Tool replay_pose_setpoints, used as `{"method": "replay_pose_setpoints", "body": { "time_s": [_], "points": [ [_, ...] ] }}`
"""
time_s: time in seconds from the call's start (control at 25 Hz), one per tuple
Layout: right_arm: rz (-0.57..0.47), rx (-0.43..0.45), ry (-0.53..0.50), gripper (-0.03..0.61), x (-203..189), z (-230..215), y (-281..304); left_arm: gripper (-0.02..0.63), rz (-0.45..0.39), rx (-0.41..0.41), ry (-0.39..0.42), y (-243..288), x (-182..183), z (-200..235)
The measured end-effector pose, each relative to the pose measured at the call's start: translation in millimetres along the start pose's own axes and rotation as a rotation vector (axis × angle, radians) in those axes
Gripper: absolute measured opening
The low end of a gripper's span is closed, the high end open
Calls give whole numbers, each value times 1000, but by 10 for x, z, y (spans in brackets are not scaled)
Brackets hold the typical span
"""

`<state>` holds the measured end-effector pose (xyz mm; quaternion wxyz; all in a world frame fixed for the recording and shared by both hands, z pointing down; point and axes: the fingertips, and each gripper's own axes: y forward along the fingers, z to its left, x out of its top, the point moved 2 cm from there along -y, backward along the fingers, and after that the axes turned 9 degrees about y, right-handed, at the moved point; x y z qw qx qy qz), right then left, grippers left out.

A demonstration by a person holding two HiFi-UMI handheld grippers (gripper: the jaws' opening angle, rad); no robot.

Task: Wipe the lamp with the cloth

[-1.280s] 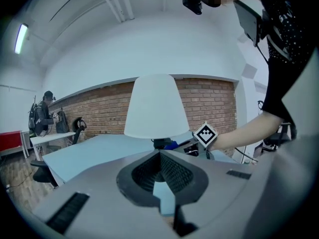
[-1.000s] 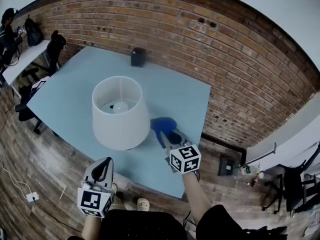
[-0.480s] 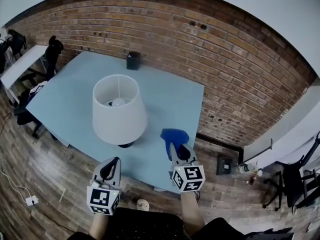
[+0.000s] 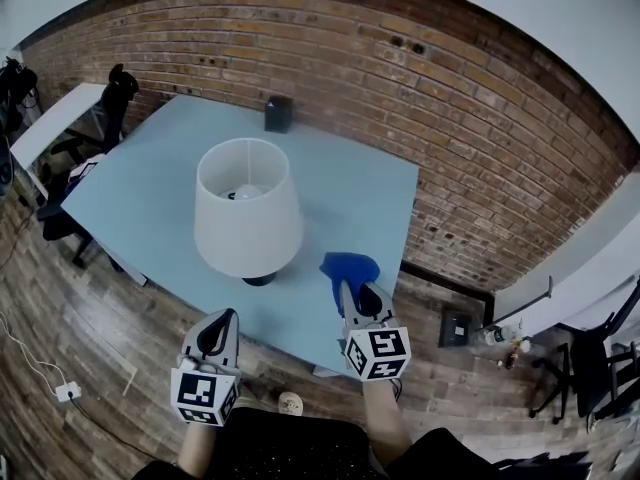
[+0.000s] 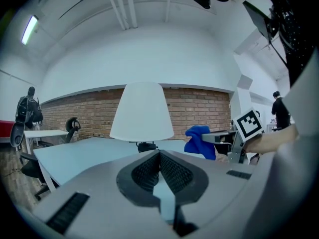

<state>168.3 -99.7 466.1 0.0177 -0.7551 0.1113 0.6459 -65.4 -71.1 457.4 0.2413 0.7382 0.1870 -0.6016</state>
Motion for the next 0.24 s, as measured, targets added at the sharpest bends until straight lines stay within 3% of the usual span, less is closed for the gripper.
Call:
{"method": "replay_pose_setpoints", "body": {
  "time_s": [0.24],
  "points": [
    [-2,-1,27,60,-18,-45,-36,8,1,-6,0,8,-22,-45]
  ]
}}
